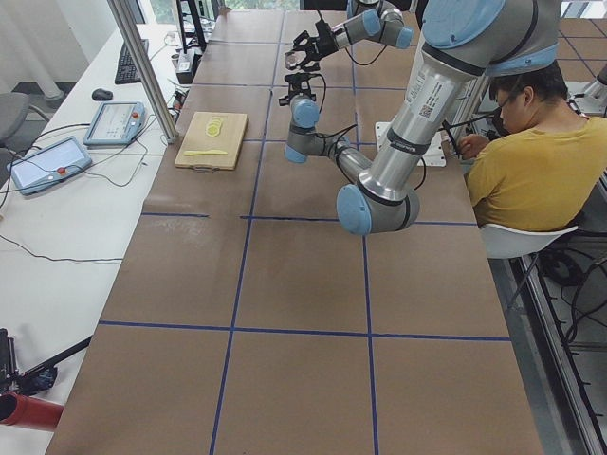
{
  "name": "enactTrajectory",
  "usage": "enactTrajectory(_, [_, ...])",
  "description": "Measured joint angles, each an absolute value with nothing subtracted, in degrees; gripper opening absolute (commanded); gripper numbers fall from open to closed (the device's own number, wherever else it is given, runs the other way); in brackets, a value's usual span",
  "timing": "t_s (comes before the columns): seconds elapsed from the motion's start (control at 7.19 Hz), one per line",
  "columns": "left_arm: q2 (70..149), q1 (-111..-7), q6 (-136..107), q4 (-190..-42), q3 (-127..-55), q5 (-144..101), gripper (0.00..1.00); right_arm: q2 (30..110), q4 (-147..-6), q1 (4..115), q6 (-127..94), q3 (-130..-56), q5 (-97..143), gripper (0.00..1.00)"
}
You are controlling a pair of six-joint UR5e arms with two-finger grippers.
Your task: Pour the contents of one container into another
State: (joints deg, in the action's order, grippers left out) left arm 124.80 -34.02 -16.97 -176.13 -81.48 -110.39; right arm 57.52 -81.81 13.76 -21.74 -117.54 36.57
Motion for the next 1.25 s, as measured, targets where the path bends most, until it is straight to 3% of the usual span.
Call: enactTrajectory(1.25, [124.72,-34.01,-16.96,-176.13,-81.48,-110.39,0.00,54.58,-87.98,11.23,-16.57,-116.38,30.31,0.00])
